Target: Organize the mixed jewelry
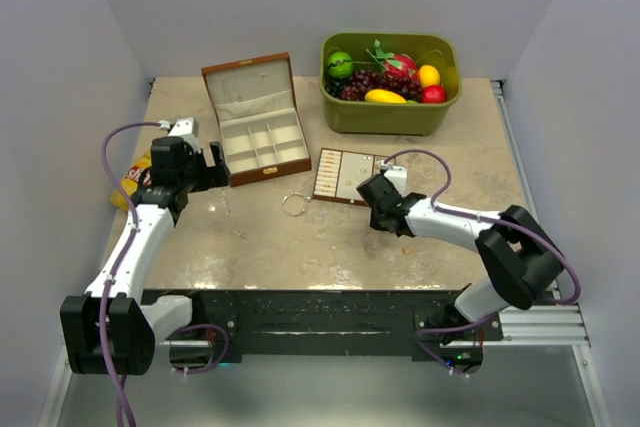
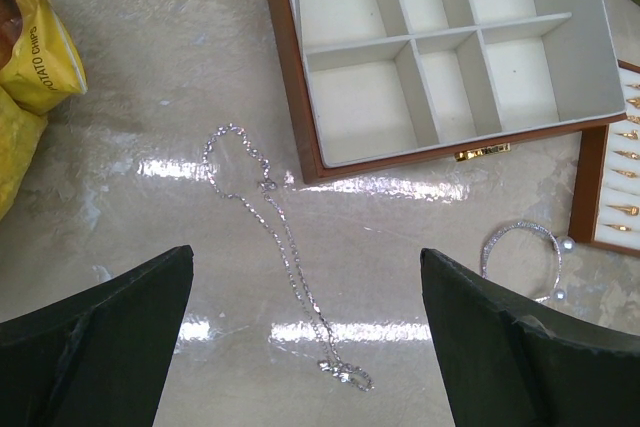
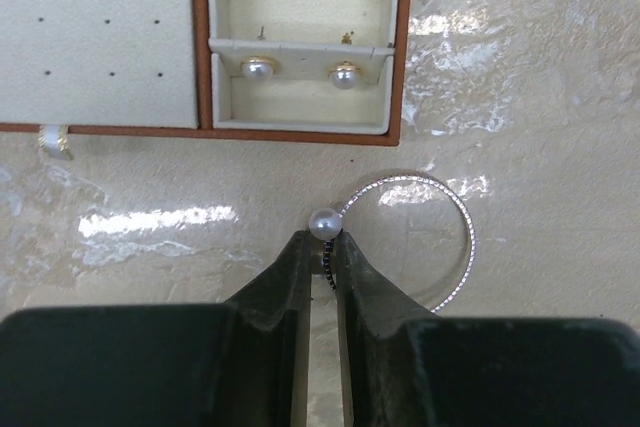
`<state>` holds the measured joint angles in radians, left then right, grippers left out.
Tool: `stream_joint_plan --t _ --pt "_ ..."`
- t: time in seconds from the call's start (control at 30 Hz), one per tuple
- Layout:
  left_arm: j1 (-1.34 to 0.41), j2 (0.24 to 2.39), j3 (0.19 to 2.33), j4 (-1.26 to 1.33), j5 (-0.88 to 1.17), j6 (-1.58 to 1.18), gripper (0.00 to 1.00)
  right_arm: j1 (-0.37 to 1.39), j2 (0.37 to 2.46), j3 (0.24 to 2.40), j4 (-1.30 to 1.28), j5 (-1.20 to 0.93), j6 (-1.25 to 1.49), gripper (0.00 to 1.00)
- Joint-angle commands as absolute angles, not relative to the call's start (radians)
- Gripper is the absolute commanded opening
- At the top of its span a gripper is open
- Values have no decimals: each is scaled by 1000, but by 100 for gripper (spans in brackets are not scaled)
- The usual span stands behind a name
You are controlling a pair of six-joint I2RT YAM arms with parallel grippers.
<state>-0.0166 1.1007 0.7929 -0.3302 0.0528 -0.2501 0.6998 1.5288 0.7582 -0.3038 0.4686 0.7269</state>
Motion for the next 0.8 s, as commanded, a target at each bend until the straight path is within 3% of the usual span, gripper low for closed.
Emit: stream_joint_plan --t 0.0,0.37,0.77 --pt "-20 1103 831 -299 74 -249 100 709 1434 773 -328 417 693 6" --pt "-20 1095 834 -301 66 -252 100 716 1371 946 -319 322 624 9" --pt "-17 1063 831 -305 23 -256 100 733 1799 1493 -218 109 525 10"
